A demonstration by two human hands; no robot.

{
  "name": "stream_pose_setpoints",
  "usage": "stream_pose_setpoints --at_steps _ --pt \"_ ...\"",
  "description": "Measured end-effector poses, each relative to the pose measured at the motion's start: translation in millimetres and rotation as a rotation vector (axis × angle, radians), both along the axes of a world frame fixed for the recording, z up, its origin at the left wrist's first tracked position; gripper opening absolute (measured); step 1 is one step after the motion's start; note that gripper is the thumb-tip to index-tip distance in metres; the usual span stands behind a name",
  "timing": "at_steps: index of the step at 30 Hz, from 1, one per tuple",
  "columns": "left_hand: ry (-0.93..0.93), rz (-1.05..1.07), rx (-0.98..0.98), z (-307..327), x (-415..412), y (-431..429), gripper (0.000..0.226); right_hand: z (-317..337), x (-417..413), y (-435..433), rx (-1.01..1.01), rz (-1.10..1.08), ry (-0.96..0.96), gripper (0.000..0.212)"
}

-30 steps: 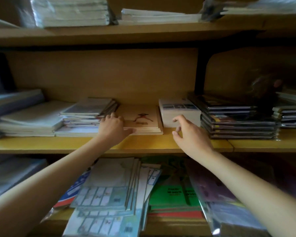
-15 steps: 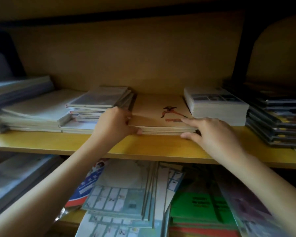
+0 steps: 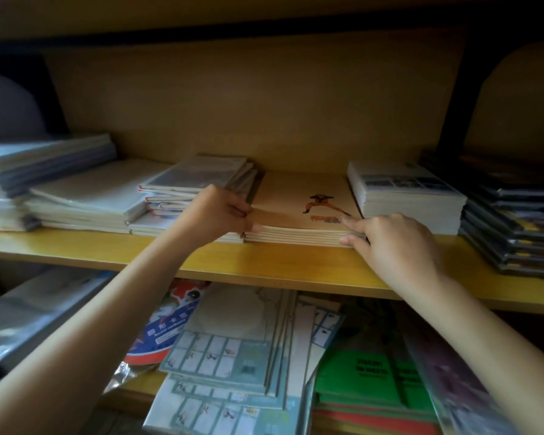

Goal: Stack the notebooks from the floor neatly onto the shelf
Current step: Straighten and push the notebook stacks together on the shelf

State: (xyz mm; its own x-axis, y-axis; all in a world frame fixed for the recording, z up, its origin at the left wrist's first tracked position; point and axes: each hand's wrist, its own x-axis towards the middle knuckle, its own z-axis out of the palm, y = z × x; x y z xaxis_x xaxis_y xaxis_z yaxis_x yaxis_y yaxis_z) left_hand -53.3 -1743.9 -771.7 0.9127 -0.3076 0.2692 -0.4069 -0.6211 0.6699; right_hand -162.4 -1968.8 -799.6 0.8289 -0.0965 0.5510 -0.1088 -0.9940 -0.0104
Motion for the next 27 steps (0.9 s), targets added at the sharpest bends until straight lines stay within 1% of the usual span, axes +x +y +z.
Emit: stream_pose_setpoints --at_steps 2,4,6,10,15,21,24,27 --pt "0.003 0.033 -0.056 -1 0 0 0.046 -4 -3 -1 0.013 0.005 -0.043 0.04" --pt "-0.014 0.051 -0.062 -2 0 -2 0.044 -7 -3 -1 0.026 0.009 -0.068 0.039" --pt "-0.044 0.055 -0.026 -2 -2 -4 0.045 -7 -2 0 0.055 0.012 -0.08 0.039" --pt "-0.127 0.073 0.133 -3 -5 -7 0.055 -8 -3 -4 0.079 0.022 -0.066 0.043" --pt "-0.173 0.119 0.184 -4 -7 -10 0.054 -7 2 -5 0.093 0.032 -0.048 0.046" --pt "-0.218 0.099 0.225 -6 -10 -9 0.05 -7 3 -7 0.193 0.083 -0.062 0.045" --pt "-0.209 0.06 0.203 -7 -9 -7 0.045 -10 -2 -7 0.198 0.109 -0.073 0.042" --pt "-0.263 0.079 0.144 -6 -10 -9 0.028 -10 -10 -10 0.226 0.127 -0.068 0.036"
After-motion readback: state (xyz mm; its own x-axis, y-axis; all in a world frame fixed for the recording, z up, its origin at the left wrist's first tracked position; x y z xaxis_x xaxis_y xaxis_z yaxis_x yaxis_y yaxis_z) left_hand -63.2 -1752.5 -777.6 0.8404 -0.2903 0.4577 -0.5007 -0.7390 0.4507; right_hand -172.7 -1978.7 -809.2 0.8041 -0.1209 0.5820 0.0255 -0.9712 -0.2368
